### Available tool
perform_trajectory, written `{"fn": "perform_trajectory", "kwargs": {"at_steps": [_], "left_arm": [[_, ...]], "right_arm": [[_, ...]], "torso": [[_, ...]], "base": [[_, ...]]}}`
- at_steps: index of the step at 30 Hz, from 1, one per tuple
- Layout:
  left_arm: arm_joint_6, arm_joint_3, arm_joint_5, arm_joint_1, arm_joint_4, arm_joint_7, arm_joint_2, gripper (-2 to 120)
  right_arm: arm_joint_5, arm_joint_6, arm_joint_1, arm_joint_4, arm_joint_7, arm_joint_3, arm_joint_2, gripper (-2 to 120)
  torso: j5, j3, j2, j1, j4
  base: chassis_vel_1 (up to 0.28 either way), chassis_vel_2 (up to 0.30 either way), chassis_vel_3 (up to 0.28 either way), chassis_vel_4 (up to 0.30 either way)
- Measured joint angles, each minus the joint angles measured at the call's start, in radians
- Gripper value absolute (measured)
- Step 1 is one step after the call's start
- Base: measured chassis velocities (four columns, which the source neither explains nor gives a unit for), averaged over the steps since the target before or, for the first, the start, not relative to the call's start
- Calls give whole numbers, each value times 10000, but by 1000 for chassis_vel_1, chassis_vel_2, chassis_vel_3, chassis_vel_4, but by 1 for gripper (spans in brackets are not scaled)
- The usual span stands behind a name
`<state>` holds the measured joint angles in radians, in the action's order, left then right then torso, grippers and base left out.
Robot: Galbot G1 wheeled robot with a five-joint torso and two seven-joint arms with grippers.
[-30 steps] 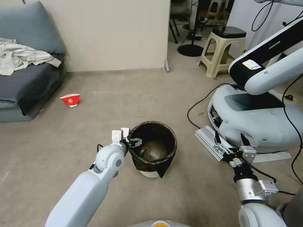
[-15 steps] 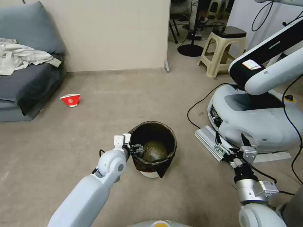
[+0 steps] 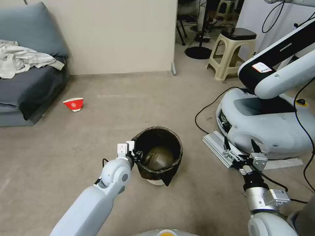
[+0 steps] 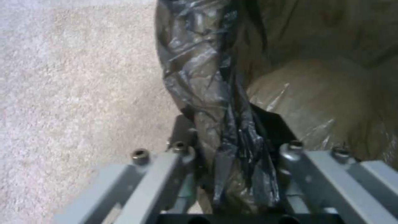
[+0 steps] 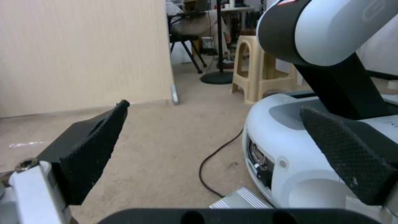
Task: Pick up the trash can from the floor.
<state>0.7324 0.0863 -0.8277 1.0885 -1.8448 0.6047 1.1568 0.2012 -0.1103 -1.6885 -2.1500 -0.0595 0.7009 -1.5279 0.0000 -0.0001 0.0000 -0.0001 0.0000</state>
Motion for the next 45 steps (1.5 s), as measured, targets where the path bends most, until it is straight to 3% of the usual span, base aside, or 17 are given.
{"fn": "perform_trajectory", "kwargs": {"at_steps": [6,19,37,45], "left_arm": [[2,66,-39,78,-20,31,30,5],[21,536,-305,235,-389,157,108,1],[32,2042,-1956,1091,-2533,446,-74,1],[31,2625,-2553,1295,-3089,434,-281,1]], "right_arm": [[-16,-71,-23,27,-5,-7,-1,100],[-25,-164,-123,-1,-15,-3,27,100],[-26,-217,-327,-251,-9,62,46,100],[-38,-225,-359,-294,-9,61,41,100]], "torso": [[-4,1,0,0,-1],[-1,2,-1,1,0],[0,2,-1,1,0],[-1,1,-1,1,0]], "base": [[0,0,0,0],[0,0,0,0],[0,0,0,0],[0,0,0,0]]}}
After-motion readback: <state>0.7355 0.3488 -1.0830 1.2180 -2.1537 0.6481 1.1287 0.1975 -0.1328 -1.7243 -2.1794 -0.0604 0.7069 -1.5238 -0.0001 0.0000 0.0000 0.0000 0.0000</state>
